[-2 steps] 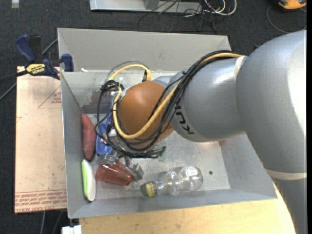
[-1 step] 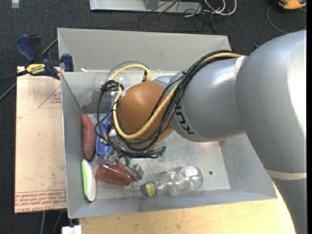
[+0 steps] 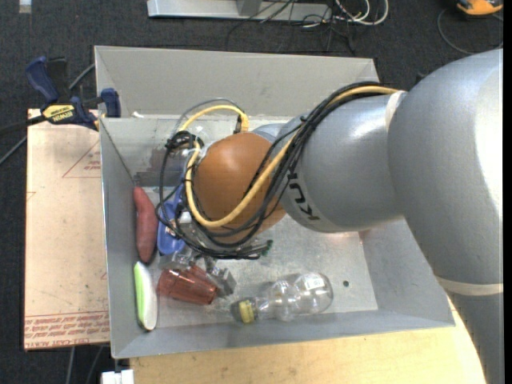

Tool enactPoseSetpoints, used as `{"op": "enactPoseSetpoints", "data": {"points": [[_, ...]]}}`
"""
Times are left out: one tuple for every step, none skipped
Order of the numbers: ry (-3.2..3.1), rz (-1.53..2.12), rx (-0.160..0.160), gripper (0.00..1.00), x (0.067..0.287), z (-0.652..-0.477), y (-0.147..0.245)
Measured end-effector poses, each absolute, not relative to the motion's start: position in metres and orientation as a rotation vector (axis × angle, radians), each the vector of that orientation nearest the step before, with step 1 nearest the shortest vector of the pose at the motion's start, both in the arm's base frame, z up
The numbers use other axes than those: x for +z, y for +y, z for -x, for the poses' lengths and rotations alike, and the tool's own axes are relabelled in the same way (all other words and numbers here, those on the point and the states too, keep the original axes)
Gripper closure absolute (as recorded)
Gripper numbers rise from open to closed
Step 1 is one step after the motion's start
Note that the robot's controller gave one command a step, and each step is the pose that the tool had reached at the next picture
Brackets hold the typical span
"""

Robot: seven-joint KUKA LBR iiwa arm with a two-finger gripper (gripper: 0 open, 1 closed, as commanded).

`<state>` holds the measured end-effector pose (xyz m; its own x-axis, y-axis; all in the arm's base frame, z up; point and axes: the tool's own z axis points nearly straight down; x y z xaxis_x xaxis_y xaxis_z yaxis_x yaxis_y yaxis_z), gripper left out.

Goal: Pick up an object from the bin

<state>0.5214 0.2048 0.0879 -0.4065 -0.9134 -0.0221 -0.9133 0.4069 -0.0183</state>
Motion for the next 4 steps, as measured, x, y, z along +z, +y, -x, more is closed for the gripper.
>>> {"op": "enactPoseSetpoints", "data": {"points": [[2.614, 1.696, -0.003, 1.00, 0.095, -0.520, 0.205], [2.615, 1.695, -0.002, 1.00, 0.102, -0.519, 0.204], [2.619, 1.698, 0.001, 1.00, 0.112, -0.518, 0.204], [2.619, 1.697, 0.001, 1.00, 0.127, -0.518, 0.205]]}}
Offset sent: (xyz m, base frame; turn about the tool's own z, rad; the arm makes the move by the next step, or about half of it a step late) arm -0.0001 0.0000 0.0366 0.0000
